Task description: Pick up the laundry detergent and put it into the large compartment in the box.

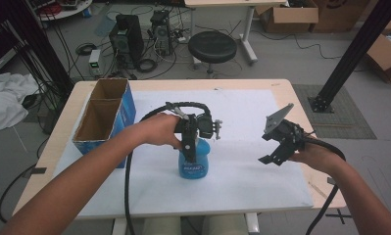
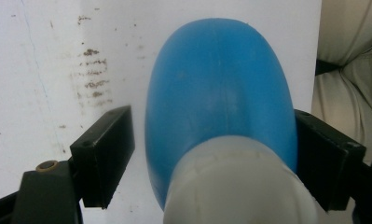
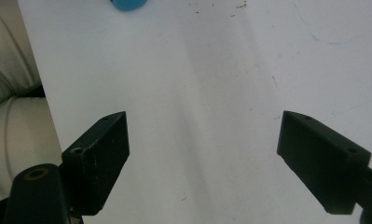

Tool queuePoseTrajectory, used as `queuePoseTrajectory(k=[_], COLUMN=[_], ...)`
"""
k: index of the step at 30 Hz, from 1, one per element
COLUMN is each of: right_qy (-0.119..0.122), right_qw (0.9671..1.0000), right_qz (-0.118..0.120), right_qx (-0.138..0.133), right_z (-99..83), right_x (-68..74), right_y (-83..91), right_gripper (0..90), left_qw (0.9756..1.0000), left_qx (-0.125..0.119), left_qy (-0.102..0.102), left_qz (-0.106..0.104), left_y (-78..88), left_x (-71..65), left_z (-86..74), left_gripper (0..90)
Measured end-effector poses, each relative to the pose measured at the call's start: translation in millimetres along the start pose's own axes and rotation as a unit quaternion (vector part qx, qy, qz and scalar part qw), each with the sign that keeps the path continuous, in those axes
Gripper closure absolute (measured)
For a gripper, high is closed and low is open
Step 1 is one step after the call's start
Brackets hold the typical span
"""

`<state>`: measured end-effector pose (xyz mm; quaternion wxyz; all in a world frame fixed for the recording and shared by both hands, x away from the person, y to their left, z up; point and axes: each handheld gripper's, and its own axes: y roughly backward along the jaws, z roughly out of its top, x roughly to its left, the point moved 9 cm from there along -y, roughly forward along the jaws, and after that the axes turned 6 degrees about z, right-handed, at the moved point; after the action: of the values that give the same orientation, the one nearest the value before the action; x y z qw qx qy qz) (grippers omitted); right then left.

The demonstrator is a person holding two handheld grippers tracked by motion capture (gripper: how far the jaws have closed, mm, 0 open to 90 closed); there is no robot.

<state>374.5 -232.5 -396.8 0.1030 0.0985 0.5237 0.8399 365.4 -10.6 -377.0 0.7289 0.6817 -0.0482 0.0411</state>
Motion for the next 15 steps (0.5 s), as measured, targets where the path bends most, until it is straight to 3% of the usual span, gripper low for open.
queuePoseTrajectory(k=[15], right_qy=[0.000], right_qw=[1.0000], right_qz=[0.003], right_qx=[-0.004], right_z=[2.1], right_x=[0.7], right_y=[-1.6], right_gripper=[16.7], left_qw=[1.0000], left_qx=[-0.004], left_qy=[0.004], left_qz=[-0.004], left_y=[-0.3], left_x=[1.8], left_z=[-2.6], left_gripper=[27.8])
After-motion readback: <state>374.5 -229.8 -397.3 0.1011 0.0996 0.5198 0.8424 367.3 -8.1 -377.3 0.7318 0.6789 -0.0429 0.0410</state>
